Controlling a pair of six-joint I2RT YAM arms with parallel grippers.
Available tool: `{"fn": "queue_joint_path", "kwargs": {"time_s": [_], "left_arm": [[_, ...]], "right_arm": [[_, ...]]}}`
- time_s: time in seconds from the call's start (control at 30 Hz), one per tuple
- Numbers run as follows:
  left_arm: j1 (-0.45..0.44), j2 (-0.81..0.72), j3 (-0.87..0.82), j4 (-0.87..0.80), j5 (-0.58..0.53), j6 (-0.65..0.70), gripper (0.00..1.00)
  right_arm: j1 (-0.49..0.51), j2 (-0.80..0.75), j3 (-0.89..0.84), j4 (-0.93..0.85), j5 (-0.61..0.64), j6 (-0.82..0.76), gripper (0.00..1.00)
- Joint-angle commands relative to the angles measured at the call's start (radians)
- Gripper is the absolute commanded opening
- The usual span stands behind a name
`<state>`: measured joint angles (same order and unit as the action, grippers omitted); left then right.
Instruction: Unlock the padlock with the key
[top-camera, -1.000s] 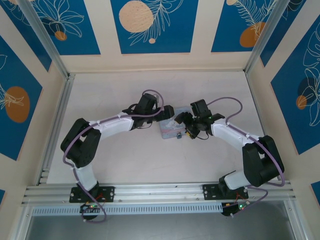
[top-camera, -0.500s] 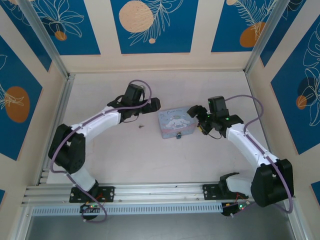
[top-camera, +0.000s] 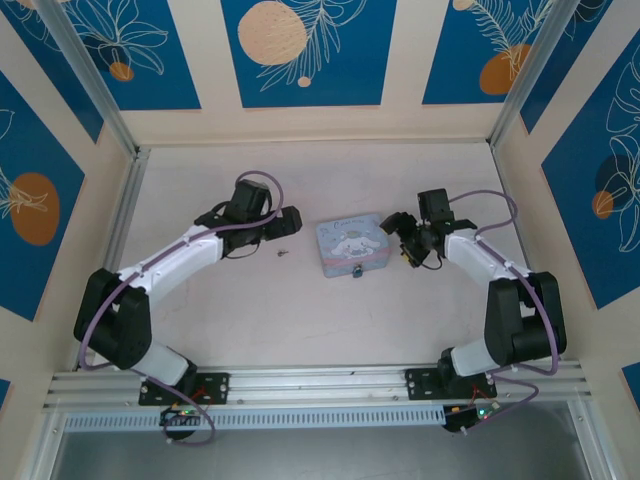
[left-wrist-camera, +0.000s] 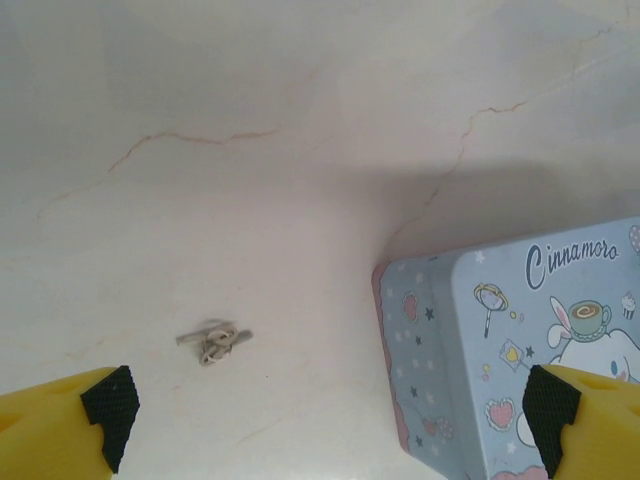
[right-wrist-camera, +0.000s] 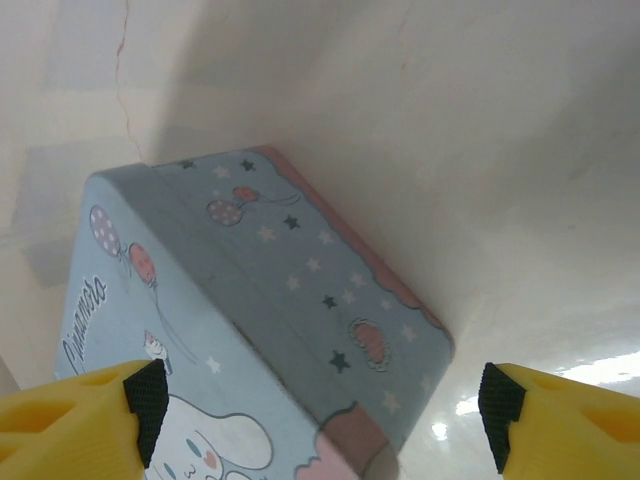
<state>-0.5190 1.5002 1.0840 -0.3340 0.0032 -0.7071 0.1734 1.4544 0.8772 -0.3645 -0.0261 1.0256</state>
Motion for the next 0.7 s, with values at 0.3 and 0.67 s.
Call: {"fn": "queue_joint_path", "kwargs": {"time_s": [0.3,0.67], "left_arm": [[0.033,-0.02,-0.041,-0.062,0.087,-0.243,1.0],[0.033,0.034,0.009,-0.153,0.064,-0.365,1.0]], "right_arm": [[0.135,-0.012,0.003,0.05,-0.006,0.042,0.83],[0.153,-0.131,-0.01,-0.053,0.061,0.056,0.99]]}}
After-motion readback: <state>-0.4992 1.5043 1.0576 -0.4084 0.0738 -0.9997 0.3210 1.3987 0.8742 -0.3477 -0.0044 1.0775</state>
